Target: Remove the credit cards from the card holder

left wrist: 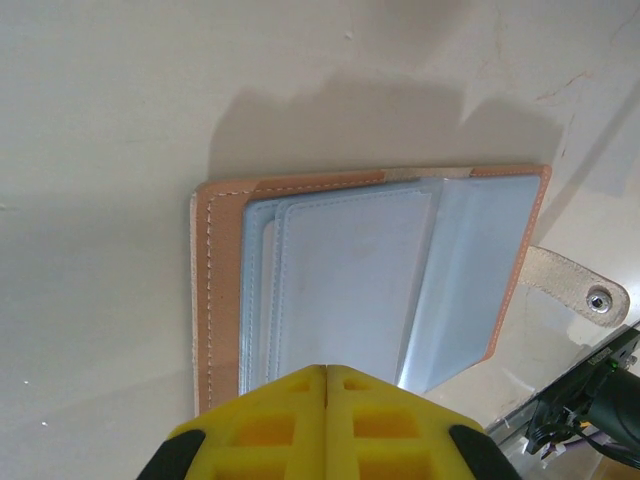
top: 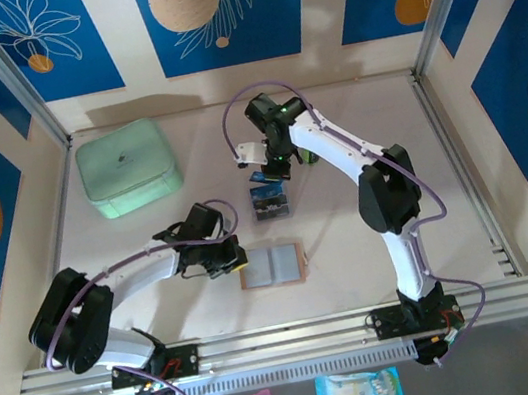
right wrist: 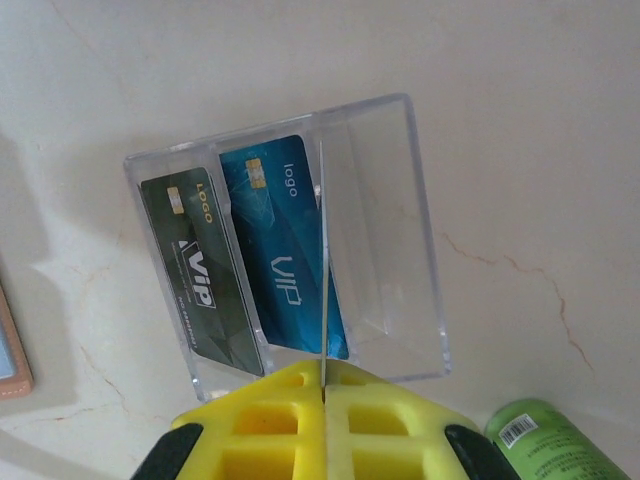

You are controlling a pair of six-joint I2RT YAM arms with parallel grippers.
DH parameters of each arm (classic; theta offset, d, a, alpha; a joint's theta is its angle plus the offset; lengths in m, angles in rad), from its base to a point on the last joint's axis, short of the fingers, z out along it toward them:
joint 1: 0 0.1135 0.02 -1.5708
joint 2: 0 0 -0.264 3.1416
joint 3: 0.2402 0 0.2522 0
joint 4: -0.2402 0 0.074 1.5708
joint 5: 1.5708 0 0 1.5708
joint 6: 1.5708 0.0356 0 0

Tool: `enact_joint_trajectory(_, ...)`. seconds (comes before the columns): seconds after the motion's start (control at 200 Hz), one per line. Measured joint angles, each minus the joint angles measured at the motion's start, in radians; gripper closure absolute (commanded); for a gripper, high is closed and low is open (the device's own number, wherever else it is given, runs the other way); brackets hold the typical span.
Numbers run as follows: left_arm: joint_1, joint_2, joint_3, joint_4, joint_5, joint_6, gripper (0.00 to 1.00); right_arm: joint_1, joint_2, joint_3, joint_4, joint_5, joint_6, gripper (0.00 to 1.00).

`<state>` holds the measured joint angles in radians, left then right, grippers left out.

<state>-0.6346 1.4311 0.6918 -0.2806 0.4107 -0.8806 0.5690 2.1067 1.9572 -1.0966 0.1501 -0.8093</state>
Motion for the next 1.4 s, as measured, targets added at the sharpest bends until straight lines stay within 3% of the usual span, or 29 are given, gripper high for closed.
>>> enact_joint_trajectory(0.305,0.005,0.006,0.000,0.000,0.001,0.000,0.97,-0.011,0.018,-0.036,0.016,0.001,-0.010,0.84)
enact_joint_trajectory(0.755,0.006,0.012,0.000,0.002,0.001,0.008,0.98,-0.017,-0.037,-0.142,0.094,-0.008,0.080,0.83)
enact_joint_trajectory(0.93,0.006,0.012,0.000,0.002,0.000,0.019,0.98,-0.011,-0.171,-0.274,0.184,-0.050,0.251,0.84)
enact_joint_trajectory(1.165,0.006,0.011,-0.003,-0.024,-0.023,0.035,0.98,0.055,-0.326,-0.478,0.335,-0.106,0.623,0.85)
enact_joint_trajectory(1.401,0.006,0.011,-0.027,-0.031,-0.038,0.050,0.99,0.172,-0.393,-0.632,0.421,-0.129,0.972,0.96)
